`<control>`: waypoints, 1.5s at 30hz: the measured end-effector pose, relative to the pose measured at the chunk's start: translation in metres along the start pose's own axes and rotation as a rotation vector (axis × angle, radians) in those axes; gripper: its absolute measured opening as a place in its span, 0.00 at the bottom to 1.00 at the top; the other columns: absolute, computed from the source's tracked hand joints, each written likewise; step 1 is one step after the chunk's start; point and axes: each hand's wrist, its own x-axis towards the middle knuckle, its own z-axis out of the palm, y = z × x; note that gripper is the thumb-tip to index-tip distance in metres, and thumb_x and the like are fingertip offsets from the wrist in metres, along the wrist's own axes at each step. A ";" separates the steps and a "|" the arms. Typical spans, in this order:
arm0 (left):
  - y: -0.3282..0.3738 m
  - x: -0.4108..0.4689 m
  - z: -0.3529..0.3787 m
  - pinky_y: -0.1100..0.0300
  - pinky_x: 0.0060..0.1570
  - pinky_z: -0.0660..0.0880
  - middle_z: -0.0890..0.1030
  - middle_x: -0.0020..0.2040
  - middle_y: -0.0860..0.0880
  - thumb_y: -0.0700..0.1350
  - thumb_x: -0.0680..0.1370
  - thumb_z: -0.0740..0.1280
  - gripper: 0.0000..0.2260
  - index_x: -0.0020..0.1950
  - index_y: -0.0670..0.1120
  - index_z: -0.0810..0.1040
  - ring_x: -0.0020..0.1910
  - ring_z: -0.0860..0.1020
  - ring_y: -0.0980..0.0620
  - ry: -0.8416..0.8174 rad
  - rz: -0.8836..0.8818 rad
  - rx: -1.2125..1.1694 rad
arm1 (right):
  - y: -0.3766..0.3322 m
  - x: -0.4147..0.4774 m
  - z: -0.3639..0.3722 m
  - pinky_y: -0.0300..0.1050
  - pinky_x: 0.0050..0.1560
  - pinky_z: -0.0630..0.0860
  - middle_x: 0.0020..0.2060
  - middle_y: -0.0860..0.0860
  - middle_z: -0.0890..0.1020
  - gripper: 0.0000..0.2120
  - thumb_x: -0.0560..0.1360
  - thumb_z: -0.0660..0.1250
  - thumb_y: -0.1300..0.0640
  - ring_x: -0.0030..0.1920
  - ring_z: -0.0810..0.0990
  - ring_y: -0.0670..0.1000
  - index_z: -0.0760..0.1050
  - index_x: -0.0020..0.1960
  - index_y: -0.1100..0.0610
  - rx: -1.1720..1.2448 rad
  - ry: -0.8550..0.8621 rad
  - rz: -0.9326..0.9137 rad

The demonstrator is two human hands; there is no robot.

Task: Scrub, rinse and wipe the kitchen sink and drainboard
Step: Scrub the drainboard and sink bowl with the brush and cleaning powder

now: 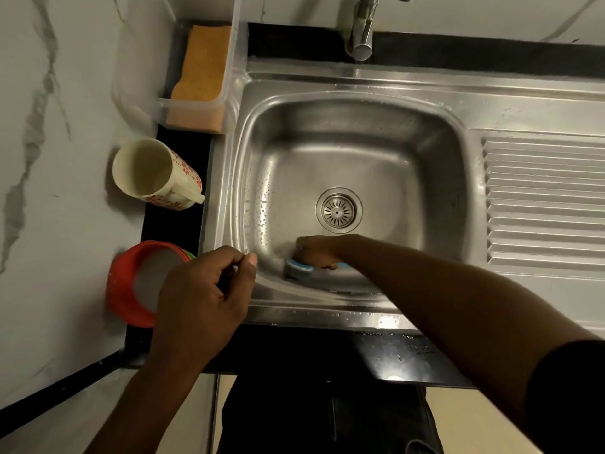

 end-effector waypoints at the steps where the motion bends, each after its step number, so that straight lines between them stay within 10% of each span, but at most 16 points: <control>1: 0.000 -0.001 0.000 0.60 0.28 0.69 0.74 0.27 0.53 0.52 0.83 0.67 0.14 0.39 0.49 0.78 0.28 0.75 0.50 -0.001 -0.004 -0.001 | -0.011 0.007 0.000 0.42 0.29 0.69 0.37 0.53 0.76 0.10 0.86 0.55 0.52 0.29 0.73 0.49 0.69 0.54 0.58 0.015 0.022 -0.004; 13: 0.005 -0.013 -0.002 0.53 0.28 0.73 0.74 0.27 0.53 0.54 0.83 0.66 0.15 0.38 0.50 0.78 0.27 0.75 0.50 0.030 0.010 -0.006 | 0.098 -0.050 -0.019 0.42 0.31 0.69 0.35 0.57 0.77 0.17 0.78 0.66 0.46 0.28 0.70 0.51 0.76 0.52 0.60 0.035 -0.168 0.281; 23: 0.005 -0.023 -0.005 0.62 0.30 0.72 0.76 0.28 0.55 0.48 0.82 0.69 0.11 0.40 0.47 0.80 0.31 0.78 0.51 0.031 0.057 0.010 | -0.049 -0.046 -0.023 0.39 0.24 0.62 0.33 0.53 0.69 0.12 0.86 0.58 0.49 0.26 0.64 0.50 0.68 0.50 0.57 0.204 -0.048 -0.047; 35: 0.005 -0.017 -0.010 0.51 0.28 0.73 0.74 0.27 0.53 0.53 0.82 0.66 0.15 0.38 0.49 0.78 0.26 0.74 0.51 0.057 0.059 -0.038 | 0.027 -0.110 -0.025 0.46 0.37 0.73 0.45 0.57 0.81 0.12 0.85 0.58 0.46 0.36 0.75 0.54 0.72 0.49 0.52 -0.109 -0.025 0.088; 45: 0.009 -0.011 -0.006 0.55 0.26 0.72 0.74 0.27 0.54 0.52 0.82 0.67 0.12 0.41 0.50 0.80 0.26 0.75 0.52 0.040 0.039 -0.029 | -0.011 -0.053 -0.016 0.38 0.23 0.65 0.34 0.55 0.72 0.13 0.85 0.58 0.51 0.26 0.68 0.51 0.71 0.53 0.62 0.062 -0.042 0.094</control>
